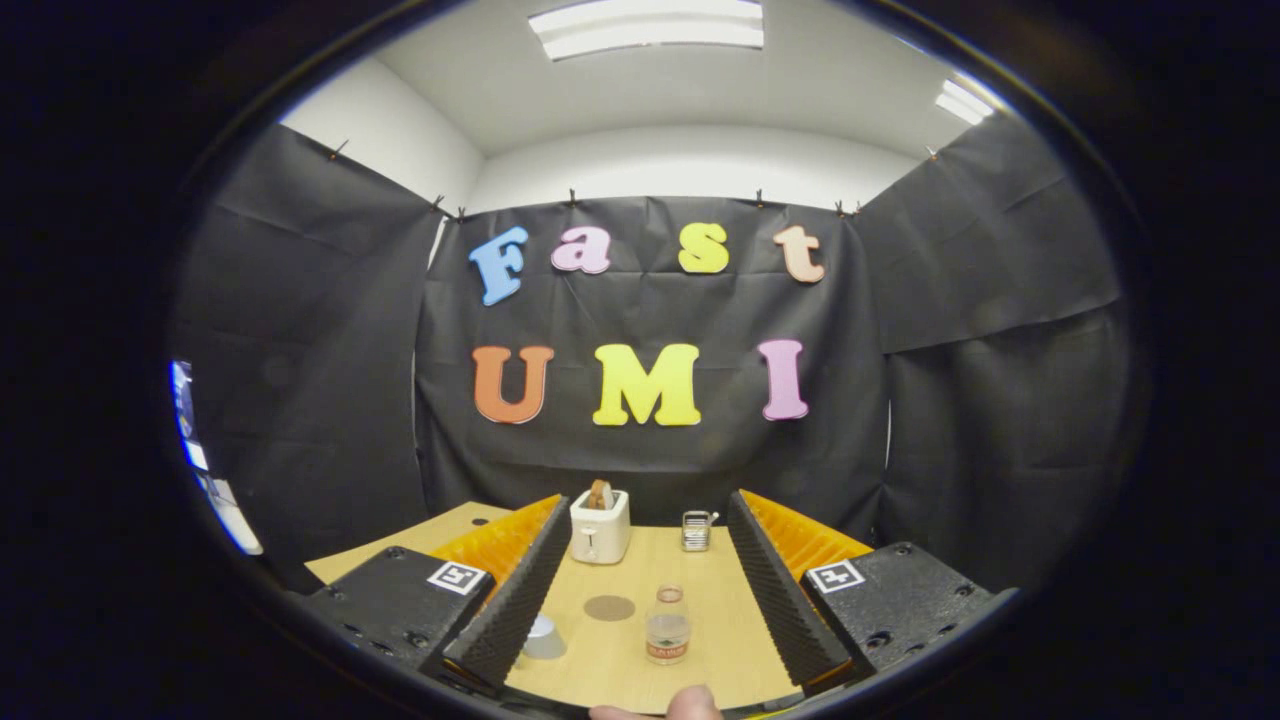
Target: Take the bottle from table, then pour the juice into the cup, finally place the bottle on the coaster
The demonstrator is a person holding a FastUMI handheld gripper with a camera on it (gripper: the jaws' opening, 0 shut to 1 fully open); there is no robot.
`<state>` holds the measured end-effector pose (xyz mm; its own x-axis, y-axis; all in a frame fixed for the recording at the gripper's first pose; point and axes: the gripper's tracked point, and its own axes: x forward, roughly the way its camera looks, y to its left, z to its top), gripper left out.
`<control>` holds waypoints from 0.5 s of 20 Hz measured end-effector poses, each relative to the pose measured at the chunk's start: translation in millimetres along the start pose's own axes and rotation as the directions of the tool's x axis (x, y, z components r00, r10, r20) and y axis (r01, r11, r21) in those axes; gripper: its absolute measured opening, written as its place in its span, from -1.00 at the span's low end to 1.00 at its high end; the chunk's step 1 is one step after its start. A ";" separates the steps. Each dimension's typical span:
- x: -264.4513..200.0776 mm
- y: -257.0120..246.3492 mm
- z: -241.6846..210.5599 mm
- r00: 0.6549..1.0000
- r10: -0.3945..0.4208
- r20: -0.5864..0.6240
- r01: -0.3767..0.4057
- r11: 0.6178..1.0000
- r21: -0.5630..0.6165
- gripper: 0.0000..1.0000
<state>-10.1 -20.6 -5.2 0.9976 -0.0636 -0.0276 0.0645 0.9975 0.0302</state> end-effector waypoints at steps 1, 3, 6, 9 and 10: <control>-0.3 -0.3 -1.3 1.000 0.000 -0.003 0.000 1.000 0.001 1.00; -0.4 -2.7 -2.9 1.000 0.003 -0.001 -0.003 1.000 0.001 1.00; -1.8 -8.9 -8.8 1.000 -0.006 -0.014 0.007 1.000 0.009 1.00; -3.0 -10.0 -18.4 0.999 0.003 -0.036 -0.003 1.000 0.002 1.00; -2.5 -12.1 -21.0 0.999 0.005 -0.040 -0.005 1.000 0.001 1.00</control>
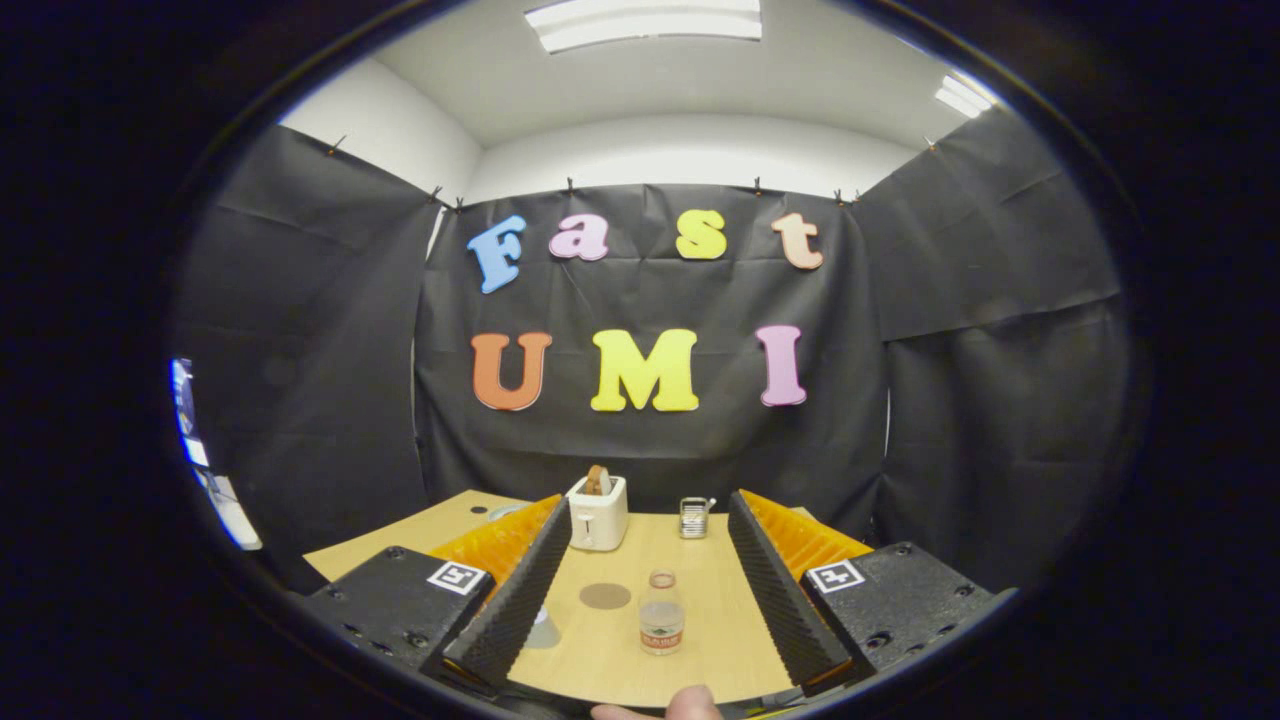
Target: Take the bottle from table, then pour the juice into the cup, finally place the bottle on the coaster
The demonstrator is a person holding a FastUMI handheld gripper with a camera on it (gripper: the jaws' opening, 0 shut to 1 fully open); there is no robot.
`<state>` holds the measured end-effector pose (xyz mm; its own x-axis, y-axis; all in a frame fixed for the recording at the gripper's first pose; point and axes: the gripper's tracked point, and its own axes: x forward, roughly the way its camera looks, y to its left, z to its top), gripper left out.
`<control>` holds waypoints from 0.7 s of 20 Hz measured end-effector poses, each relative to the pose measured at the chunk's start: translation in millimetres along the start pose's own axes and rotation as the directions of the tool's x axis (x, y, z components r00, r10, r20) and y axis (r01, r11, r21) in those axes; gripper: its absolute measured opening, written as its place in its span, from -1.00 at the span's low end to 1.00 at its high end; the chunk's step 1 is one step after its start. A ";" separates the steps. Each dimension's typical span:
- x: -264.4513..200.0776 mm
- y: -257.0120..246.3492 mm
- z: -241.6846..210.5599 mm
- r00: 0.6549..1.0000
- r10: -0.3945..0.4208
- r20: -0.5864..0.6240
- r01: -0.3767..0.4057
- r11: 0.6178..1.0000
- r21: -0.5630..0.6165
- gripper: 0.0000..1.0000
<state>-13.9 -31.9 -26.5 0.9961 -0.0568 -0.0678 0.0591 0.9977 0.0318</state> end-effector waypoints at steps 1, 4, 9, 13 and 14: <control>0.4 -2.7 -3.0 1.000 0.002 -0.004 -0.002 1.000 0.000 1.00; 2.2 -6.2 -11.9 1.000 0.015 -0.017 -0.015 1.000 0.012 1.00; 17.1 -8.9 -51.8 0.993 0.032 -0.115 -0.035 0.999 -0.023 1.00; 33.8 -8.9 -93.8 0.979 0.032 -0.203 -0.046 0.997 -0.065 1.00; 38.7 -8.4 -104.1 0.976 0.031 -0.217 -0.047 0.996 -0.070 1.00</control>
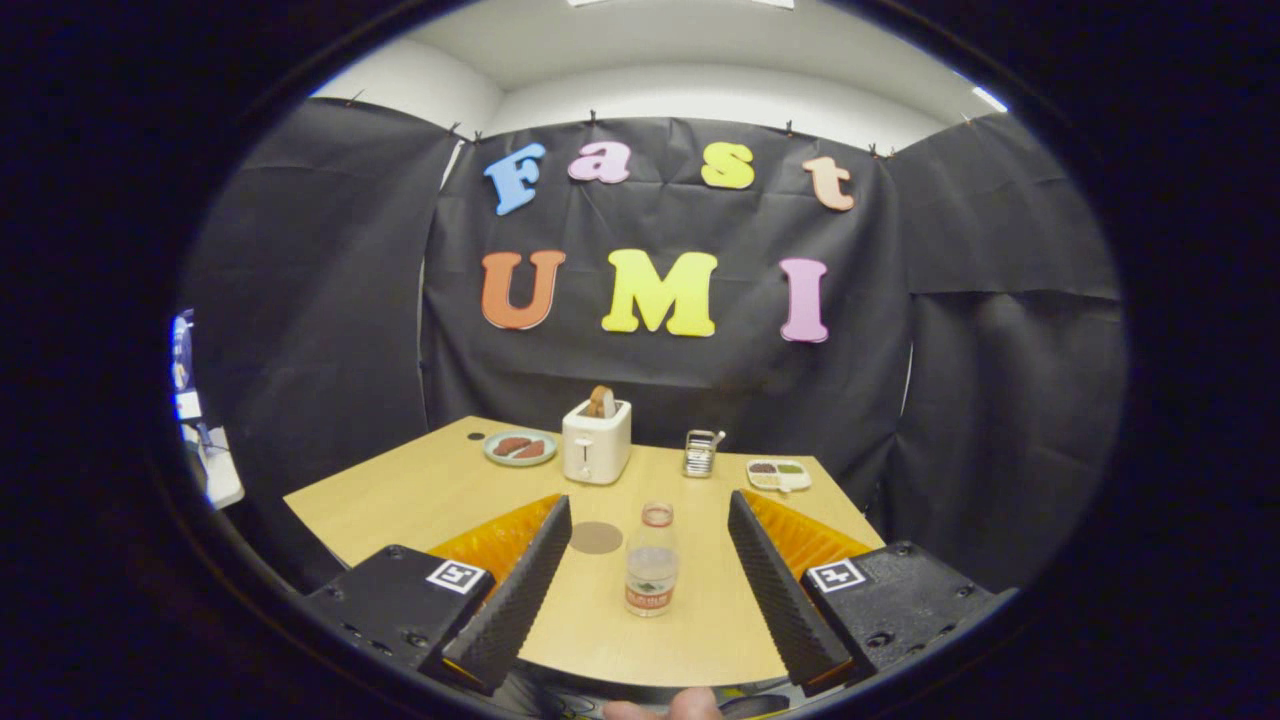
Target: Take the bottle from table, then pour the juice into the cup, finally place the bottle on the coaster
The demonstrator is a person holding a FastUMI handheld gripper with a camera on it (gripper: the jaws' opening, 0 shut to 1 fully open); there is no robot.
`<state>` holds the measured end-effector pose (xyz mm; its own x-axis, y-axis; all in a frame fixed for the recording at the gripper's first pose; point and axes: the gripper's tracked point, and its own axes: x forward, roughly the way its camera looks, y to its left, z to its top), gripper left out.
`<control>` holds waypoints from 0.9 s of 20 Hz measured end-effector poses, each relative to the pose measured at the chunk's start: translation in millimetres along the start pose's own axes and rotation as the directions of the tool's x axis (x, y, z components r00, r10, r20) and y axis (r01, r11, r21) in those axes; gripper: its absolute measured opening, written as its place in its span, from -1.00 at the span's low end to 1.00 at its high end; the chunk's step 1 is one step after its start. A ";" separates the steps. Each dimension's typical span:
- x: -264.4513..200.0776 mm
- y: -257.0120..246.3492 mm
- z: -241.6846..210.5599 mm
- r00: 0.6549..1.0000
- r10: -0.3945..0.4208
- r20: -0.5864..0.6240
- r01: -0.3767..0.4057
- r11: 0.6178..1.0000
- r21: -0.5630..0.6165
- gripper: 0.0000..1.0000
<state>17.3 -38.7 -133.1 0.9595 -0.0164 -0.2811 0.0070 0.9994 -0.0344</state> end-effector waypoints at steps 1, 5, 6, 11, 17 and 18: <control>6.0 1.3 -11.3 1.000 0.002 -0.018 -0.002 1.000 -0.004 1.00; 30.2 -0.5 -46.3 0.998 -0.017 -0.052 0.016 1.000 -0.024 1.00; 36.0 -0.2 -54.9 0.998 -0.017 -0.061 0.016 1.000 -0.023 1.00; 63.4 5.0 -90.1 0.994 -0.012 -0.113 0.009 1.000 -0.023 1.00; 104.9 6.7 -130.7 0.984 -0.013 -0.178 0.017 1.000 0.025 1.00; 110.9 3.4 -136.8 0.982 -0.022 -0.188 0.028 0.999 0.031 1.00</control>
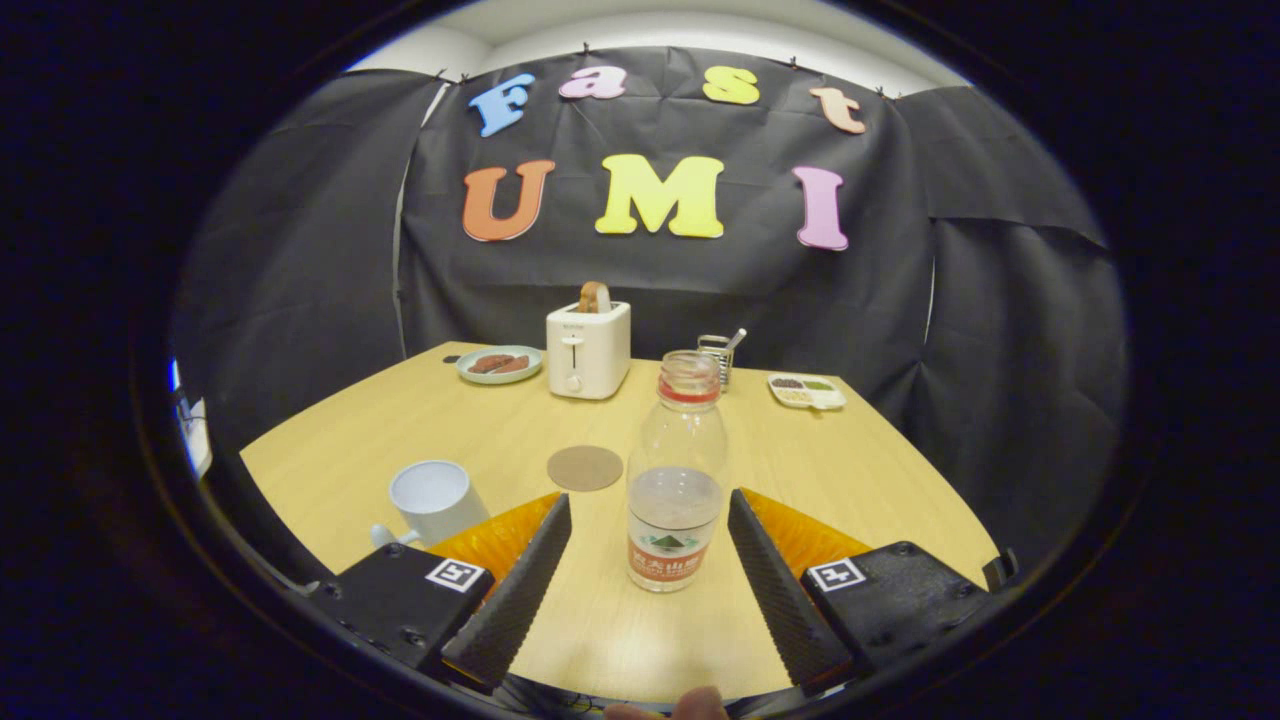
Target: Take the bottle from table, then pour the juice into the cup, finally place the bottle on the coaster
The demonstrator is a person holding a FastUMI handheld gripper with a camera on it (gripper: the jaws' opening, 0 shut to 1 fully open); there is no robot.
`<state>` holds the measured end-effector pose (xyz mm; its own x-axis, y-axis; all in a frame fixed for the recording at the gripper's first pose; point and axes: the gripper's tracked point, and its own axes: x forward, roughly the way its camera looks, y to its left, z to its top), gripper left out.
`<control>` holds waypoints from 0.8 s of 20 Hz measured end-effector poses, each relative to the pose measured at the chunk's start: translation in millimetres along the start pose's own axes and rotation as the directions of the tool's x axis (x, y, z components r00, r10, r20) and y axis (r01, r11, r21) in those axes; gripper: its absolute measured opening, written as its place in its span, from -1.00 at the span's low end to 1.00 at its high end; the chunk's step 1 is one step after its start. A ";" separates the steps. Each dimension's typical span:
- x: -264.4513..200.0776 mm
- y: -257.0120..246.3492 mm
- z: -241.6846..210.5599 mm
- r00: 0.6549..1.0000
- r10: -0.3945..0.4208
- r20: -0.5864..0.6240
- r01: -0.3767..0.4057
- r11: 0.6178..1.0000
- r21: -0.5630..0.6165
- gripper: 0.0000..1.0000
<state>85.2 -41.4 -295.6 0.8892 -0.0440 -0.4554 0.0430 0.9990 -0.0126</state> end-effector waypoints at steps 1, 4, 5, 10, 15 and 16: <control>5.9 -2.7 -2.7 1.000 -0.010 -0.006 0.010 1.000 0.009 1.00; 24.8 -7.2 -11.9 0.999 -0.022 -0.028 0.023 0.999 0.035 1.00; 31.3 -7.5 -15.3 0.999 -0.023 -0.034 0.025 0.999 0.037 1.00; 55.7 -10.1 -17.5 0.999 -0.043 -0.032 0.046 0.995 0.094 1.00; 65.1 -9.8 -17.8 0.998 -0.069 -0.011 0.069 0.990 0.121 1.00; 65.6 -10.9 -17.2 0.997 -0.075 -0.009 0.076 0.990 0.122 0.98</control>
<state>135.2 -55.0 -340.7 0.8791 -0.1187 -0.4615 0.1654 0.9843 0.0619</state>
